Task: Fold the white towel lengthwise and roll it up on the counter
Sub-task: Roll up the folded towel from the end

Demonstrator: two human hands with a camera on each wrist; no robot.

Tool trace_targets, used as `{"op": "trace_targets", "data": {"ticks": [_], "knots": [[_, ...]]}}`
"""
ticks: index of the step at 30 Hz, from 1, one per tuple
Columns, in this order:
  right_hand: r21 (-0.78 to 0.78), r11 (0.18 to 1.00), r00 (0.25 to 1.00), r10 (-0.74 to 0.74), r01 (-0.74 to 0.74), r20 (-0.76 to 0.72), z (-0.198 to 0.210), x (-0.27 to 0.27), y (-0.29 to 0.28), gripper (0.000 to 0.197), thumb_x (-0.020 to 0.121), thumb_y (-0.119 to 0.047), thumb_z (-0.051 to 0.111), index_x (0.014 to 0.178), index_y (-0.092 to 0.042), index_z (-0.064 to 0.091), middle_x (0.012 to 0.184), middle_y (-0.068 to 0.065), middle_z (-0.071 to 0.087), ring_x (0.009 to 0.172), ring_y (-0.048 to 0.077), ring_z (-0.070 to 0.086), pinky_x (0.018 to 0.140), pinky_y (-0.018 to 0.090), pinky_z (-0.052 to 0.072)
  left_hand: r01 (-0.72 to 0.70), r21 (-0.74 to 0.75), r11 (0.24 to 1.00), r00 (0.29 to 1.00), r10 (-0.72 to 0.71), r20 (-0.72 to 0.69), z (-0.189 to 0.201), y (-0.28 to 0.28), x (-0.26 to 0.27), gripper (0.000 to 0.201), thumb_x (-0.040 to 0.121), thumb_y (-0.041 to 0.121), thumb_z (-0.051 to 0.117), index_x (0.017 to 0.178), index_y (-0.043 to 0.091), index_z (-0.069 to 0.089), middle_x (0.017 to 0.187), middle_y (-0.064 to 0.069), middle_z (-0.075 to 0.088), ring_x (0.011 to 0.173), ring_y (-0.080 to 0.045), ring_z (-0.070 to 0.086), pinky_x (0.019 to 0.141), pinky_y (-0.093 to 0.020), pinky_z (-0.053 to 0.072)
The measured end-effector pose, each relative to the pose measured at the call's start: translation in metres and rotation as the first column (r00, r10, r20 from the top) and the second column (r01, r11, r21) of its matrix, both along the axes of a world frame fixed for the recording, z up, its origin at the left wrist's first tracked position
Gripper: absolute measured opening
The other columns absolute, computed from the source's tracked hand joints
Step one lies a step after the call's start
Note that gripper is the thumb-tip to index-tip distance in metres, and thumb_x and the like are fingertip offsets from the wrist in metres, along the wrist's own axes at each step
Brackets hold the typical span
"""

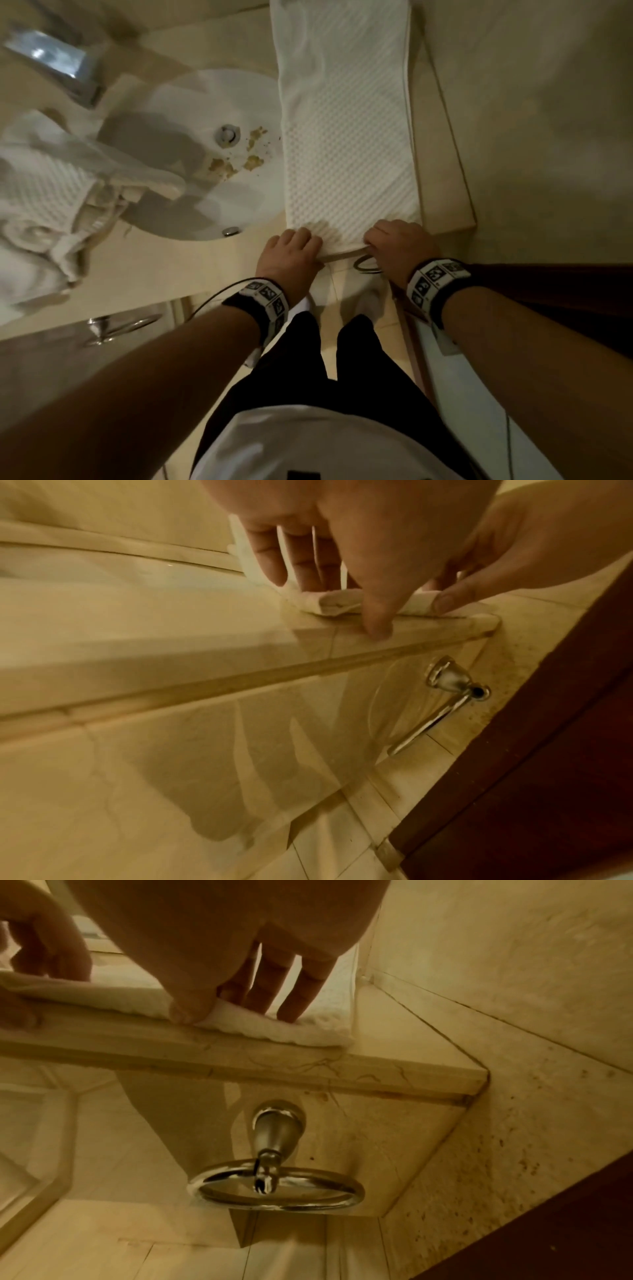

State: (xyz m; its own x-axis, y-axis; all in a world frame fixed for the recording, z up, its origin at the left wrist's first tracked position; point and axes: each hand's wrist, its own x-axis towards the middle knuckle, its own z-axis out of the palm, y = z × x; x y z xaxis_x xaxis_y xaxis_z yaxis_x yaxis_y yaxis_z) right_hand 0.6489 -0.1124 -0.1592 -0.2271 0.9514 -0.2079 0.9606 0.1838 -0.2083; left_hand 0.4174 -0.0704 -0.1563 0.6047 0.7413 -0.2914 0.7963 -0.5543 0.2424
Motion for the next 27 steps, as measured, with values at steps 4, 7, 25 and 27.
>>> {"op": "trace_targets", "data": {"ticks": [4, 7, 25, 27], "knots": [[-0.057, 0.998, 0.999, -0.028, 0.030, 0.023, 0.001, 0.011, 0.004, 0.021, 0.096, -0.037, 0.052, 0.089, -0.019, 0.061, 0.089, 0.001, 0.058, 0.078, 0.025, 0.058, 0.062, 0.035, 0.044, -0.070, -0.004, 0.998, 0.997, 0.070, -0.030, -0.001, 0.003, -0.002, 0.026, 0.095, 0.021, 0.057, 0.120, 0.026, 0.059, 0.123, 0.003, 0.058, 0.112, -0.025, 0.053, 0.091, -0.037, 0.037], [-0.182, 0.981, 0.998, -0.053, 0.060, 0.047, 0.003, 0.019, 0.010, 0.027, 0.102, -0.045, 0.038, 0.098, -0.028, 0.059, 0.098, -0.006, 0.055, 0.088, 0.019, 0.054, 0.069, 0.033, 0.038, -0.204, -0.080, 0.976, 0.979, 0.205, 0.007, 0.003, 0.016, 0.000, 0.018, 0.100, 0.026, 0.051, 0.111, 0.029, 0.064, 0.113, 0.004, 0.065, 0.105, -0.025, 0.057, 0.085, -0.035, 0.036], [-0.387, 0.845, 0.928, -0.359, 0.369, 0.100, 0.034, 0.021, 0.038, 0.033, 0.088, -0.062, 0.060, 0.087, -0.029, 0.054, 0.092, -0.007, 0.060, 0.095, 0.021, 0.055, 0.092, 0.046, 0.039, -0.596, -0.335, 0.729, 0.801, 0.566, -0.194, 0.028, 0.056, -0.013, 0.027, 0.078, 0.053, 0.079, 0.086, 0.034, 0.061, 0.088, 0.015, 0.066, 0.093, -0.017, 0.062, 0.093, -0.040, 0.049], [-0.373, 0.839, 0.917, -0.384, 0.396, 0.109, 0.034, 0.020, 0.041, 0.033, 0.085, -0.061, 0.064, 0.090, -0.030, 0.054, 0.098, -0.007, 0.056, 0.102, 0.022, 0.050, 0.094, 0.046, 0.038, -0.561, -0.239, 0.793, 0.826, 0.518, -0.221, 0.036, 0.057, -0.005, 0.032, 0.079, 0.054, 0.077, 0.090, 0.031, 0.057, 0.094, 0.010, 0.063, 0.094, -0.019, 0.059, 0.097, -0.043, 0.044]]}}
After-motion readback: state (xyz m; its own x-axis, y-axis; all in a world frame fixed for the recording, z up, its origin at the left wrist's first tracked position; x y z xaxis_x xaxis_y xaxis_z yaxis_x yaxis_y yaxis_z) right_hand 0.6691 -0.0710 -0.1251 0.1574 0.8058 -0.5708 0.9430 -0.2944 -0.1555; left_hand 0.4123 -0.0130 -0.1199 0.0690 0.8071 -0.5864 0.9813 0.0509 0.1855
